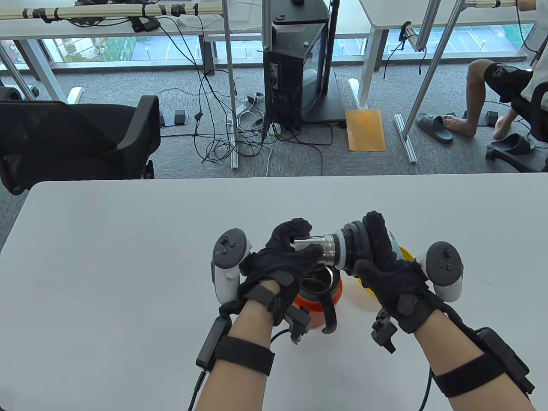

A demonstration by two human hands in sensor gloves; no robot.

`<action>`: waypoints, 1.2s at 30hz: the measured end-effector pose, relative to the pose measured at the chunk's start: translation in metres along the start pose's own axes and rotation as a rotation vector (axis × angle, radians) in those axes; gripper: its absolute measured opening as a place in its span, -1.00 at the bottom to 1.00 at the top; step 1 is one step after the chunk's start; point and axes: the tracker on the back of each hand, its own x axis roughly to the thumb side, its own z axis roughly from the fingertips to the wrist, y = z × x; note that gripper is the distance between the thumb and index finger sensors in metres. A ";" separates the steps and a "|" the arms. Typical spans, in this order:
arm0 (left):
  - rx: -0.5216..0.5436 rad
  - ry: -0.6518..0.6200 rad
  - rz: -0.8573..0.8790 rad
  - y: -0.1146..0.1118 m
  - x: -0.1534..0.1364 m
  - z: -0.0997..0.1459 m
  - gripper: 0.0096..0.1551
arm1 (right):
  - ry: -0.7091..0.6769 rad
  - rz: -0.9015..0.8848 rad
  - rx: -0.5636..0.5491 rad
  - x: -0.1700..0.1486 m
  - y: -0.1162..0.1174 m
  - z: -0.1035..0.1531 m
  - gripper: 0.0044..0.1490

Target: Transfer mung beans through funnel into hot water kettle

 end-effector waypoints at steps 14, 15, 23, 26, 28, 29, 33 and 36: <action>-0.018 -0.003 -0.960 -0.014 0.022 0.018 -0.02 | -0.044 -0.112 -0.278 0.001 -0.023 0.017 0.21; -0.011 0.010 -1.017 -0.012 0.022 0.021 -0.03 | -0.043 -0.109 -0.286 0.002 -0.025 0.018 0.21; 0.053 0.169 -1.325 0.024 -0.027 0.052 -0.07 | -0.029 -0.036 -0.293 -0.005 -0.030 0.031 0.21; 0.063 0.214 -1.353 0.036 -0.054 0.060 -0.08 | -0.028 -0.018 -0.289 -0.009 -0.030 0.034 0.18; 0.060 0.233 -1.354 0.040 -0.068 0.061 -0.09 | -0.022 0.002 -0.282 -0.011 -0.030 0.034 0.17; 0.066 0.237 -1.359 0.040 -0.072 0.062 -0.09 | -0.022 0.013 -0.276 -0.011 -0.030 0.034 0.17; 0.089 0.230 -1.389 0.043 -0.096 0.068 -0.11 | -0.003 0.075 -0.255 -0.012 -0.028 0.031 0.16; 0.067 0.255 -1.390 0.045 -0.114 0.072 -0.12 | 0.009 0.143 -0.241 -0.009 -0.026 0.027 0.16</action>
